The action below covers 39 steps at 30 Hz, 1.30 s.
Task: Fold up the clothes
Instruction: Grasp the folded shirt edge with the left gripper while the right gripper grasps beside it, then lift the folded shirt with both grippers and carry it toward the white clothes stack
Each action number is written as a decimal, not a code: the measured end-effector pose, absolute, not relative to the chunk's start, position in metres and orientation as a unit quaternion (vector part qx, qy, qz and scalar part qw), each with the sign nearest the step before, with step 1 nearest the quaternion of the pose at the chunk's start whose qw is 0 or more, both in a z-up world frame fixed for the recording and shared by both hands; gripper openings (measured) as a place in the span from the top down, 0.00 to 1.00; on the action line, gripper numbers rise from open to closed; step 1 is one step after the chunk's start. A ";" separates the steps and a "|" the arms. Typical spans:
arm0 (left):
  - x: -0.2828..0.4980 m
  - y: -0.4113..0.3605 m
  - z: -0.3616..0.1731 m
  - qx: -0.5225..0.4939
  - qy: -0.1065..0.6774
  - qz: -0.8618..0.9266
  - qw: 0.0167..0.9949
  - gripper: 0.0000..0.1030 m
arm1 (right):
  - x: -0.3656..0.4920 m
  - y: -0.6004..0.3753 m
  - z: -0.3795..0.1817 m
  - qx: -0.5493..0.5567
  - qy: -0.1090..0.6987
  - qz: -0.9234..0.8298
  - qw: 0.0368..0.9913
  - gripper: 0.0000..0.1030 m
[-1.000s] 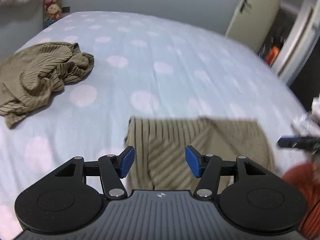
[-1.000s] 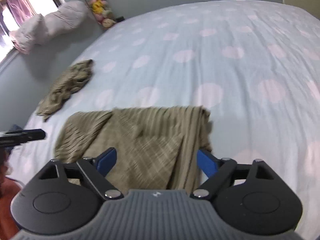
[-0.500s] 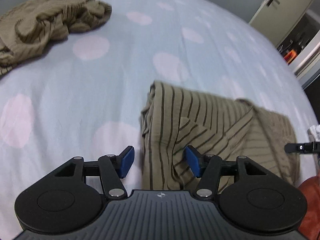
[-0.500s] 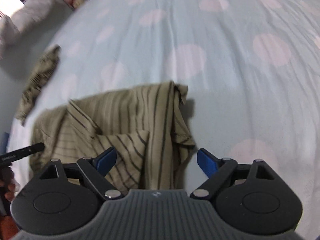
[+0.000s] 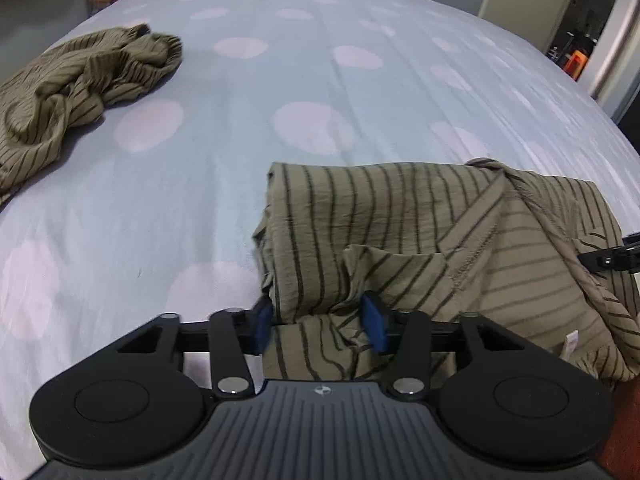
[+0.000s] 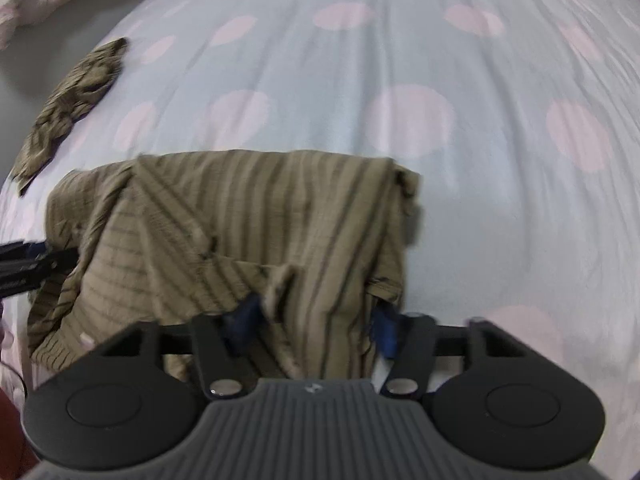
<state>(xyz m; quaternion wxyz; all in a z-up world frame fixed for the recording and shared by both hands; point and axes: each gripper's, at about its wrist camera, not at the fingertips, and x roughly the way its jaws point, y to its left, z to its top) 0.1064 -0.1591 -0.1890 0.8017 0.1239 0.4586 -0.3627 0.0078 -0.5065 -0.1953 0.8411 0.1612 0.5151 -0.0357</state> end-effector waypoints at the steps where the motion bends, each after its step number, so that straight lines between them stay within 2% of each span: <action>1: 0.104 -0.161 -0.189 0.127 0.454 -0.367 0.802 0.78 | 0.007 -0.505 -0.194 0.157 0.513 -0.033 0.843 0.59; 2: 0.102 -0.162 -0.188 0.129 0.450 -0.372 0.802 0.79 | 0.006 -0.503 -0.193 0.154 0.510 -0.032 0.846 0.61; 4: 0.101 -0.162 -0.187 0.127 0.444 -0.374 0.805 0.84 | 0.004 -0.502 -0.191 0.153 0.501 -0.034 0.851 0.76; 6: 0.100 -0.161 -0.185 0.123 0.437 -0.375 0.809 0.87 | 0.002 -0.501 -0.188 0.149 0.492 -0.036 0.857 0.82; 10: 0.091 -0.160 -0.169 0.126 0.404 -0.379 0.823 0.89 | -0.008 -0.495 -0.176 0.128 0.462 -0.033 0.877 0.88; 18: 0.067 -0.157 -0.125 0.121 0.340 -0.394 0.845 0.91 | -0.044 -0.497 -0.138 0.140 0.373 -0.029 0.917 0.90; 26: 0.061 -0.178 -0.033 0.122 0.272 -0.423 0.856 0.91 | -0.087 -0.508 -0.057 0.186 0.265 -0.048 0.945 0.90; 32: 0.042 -0.238 0.062 0.139 0.206 -0.474 0.845 0.91 | -0.154 -0.533 0.011 0.197 0.184 -0.097 0.958 0.90; 39: -0.009 -0.355 0.128 0.176 0.156 -0.551 0.800 0.91 | -0.249 -0.573 0.072 0.196 0.114 -0.181 0.957 0.90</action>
